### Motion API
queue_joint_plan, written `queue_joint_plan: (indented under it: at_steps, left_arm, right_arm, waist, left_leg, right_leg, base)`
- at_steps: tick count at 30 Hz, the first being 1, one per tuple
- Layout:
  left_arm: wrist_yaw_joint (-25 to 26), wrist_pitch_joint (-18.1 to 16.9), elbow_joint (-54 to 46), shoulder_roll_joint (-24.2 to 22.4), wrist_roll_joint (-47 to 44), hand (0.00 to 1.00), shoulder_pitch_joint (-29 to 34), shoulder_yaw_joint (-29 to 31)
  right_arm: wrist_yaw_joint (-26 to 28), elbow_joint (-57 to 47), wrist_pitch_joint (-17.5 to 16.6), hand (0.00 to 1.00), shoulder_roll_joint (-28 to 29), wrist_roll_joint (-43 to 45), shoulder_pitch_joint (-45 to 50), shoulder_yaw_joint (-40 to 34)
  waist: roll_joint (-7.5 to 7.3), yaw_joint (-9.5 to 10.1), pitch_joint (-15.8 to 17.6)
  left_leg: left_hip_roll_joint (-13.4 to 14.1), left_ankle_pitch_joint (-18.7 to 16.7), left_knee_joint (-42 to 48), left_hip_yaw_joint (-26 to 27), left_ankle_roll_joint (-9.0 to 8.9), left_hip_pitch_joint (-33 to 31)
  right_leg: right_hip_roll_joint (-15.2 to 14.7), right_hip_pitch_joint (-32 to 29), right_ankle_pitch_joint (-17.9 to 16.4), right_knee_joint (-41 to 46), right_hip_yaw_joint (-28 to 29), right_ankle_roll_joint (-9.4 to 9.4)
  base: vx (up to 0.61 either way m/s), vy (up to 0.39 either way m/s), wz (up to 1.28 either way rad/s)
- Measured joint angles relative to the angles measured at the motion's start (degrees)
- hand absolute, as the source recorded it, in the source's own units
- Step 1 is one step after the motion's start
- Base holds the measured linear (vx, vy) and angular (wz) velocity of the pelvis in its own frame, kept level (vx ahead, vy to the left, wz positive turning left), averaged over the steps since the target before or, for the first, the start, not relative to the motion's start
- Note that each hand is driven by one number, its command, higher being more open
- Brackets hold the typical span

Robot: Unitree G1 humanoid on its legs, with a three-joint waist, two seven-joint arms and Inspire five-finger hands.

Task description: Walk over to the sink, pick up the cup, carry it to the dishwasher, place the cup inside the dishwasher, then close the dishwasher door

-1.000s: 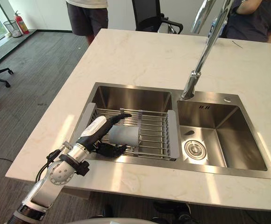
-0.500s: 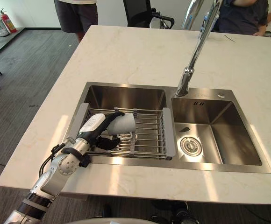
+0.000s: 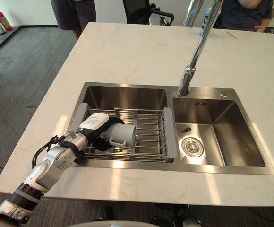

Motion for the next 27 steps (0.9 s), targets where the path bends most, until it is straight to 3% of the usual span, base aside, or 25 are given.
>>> queue_joint_plan:
  at_steps: [8,13,20,27]
  left_arm:
    - [0.1,2.0,1.8,-2.3,-8.7,0.3,-0.2,0.1]
    - [2.0,2.1,0.3,-8.6,-22.3,0.3,1.1,2.3]
    - [5.7,1.3,-13.0,-16.9,-42.6,0.3,10.7,7.3]
    - [7.1,-1.0,-24.1,-21.7,-51.1,0.3,18.2,11.3]
  right_arm:
    - [0.3,0.9,0.3,0.9,0.1,0.1,-0.1,-0.1]
    - [0.5,1.3,0.6,0.9,0.1,0.2,0.0,-0.2]
    - [0.5,2.1,0.8,0.9,0.0,0.7,0.3,-0.7]
    - [-0.1,2.0,0.8,0.9,-0.3,1.2,1.5,-0.8]
  waist:
    - [-0.05,0.02,0.0]
    - [-0.17,0.02,0.1]
    - [-0.41,0.76,0.2]
    - [-0.52,1.6,0.1]
  left_leg:
    - [0.0,0.0,0.0,0.0,0.0,0.1]
    - [0.0,0.0,0.0,0.1,0.0,0.4]
    - [0.5,0.0,0.0,1.6,-0.02,1.5]
    - [1.0,0.0,0.0,4.1,0.01,2.4]
  right_leg:
    - [0.0,0.2,0.0,0.0,-0.1,-0.01]
    - [0.0,0.4,0.0,0.0,0.1,-0.02]
    - [0.2,0.7,0.1,0.7,1.8,-0.11]
    - [0.6,-0.2,1.2,1.2,4.8,-0.25]
  base:
    - [0.0,0.0,0.0]
    - [0.0,0.0,-0.02]
    - [0.0,0.001,-0.08]
    - [-0.06,0.006,-0.22]
